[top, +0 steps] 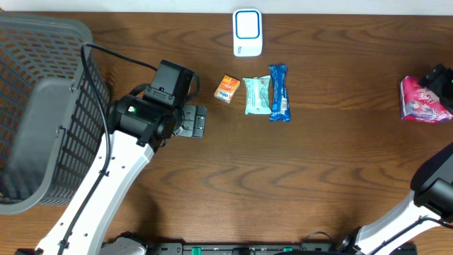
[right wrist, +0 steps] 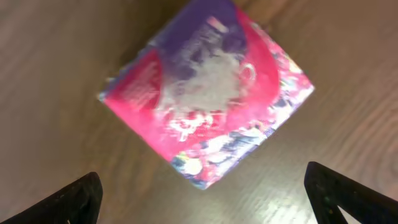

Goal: Scan the item barcode
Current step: 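Carry the Carefree pack right and place it at the table's right edge, then reach the right gripper left to the blue Oreo pack and grasp it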

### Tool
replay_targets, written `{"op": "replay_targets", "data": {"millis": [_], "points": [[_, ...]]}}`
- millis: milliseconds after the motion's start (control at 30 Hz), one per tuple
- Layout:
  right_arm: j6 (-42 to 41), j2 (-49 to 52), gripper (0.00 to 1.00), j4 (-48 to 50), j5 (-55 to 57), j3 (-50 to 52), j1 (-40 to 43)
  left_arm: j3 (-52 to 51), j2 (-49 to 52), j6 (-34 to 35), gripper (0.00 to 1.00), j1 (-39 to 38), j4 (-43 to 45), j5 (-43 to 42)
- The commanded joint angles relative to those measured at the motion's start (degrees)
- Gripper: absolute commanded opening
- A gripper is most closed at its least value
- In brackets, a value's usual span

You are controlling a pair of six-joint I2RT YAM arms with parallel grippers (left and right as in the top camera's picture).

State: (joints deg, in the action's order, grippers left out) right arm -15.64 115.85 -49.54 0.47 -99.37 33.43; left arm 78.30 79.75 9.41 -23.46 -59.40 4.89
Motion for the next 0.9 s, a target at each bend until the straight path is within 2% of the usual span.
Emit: {"op": "replay_targets", "data": {"millis": [0, 267, 500, 633, 700, 800, 867], "points": [[1.7, -0.4, 0.99, 0.1, -1.6, 2.5, -0.2, -0.1, 0.2, 0.8, 0.98, 0.0, -0.1, 0.5], [9.1, -0.3, 0.99, 1.2, -24.0, 2.8, -4.6, -0.1, 0.2, 0.8, 0.98, 0.0, -0.1, 0.5], [10.2, -0.3, 0.99, 1.1, -23.4, 2.8, -12.0, -0.1, 0.2, 0.8, 0.98, 0.0, -0.1, 0.5], [10.2, -0.3, 0.71, 0.9, -20.3, 3.2, -16.4, -0.1, 0.2, 0.8, 0.98, 0.0, -0.1, 0.5], [10.2, -0.3, 0.63, 0.9, -21.0, 3.9, -18.4, -0.1, 0.2, 0.8, 0.98, 0.0, -0.1, 0.5], [10.2, -0.3, 0.62, 2.1, -21.3, 6.1, -22.0, -0.1, 0.2, 0.8, 0.98, 0.0, -0.1, 0.5], [10.1, -0.3, 0.70, 3.2, -21.7, 8.1, -24.1, -0.1, 0.2, 0.8, 0.98, 0.0, -0.1, 0.5]]}}
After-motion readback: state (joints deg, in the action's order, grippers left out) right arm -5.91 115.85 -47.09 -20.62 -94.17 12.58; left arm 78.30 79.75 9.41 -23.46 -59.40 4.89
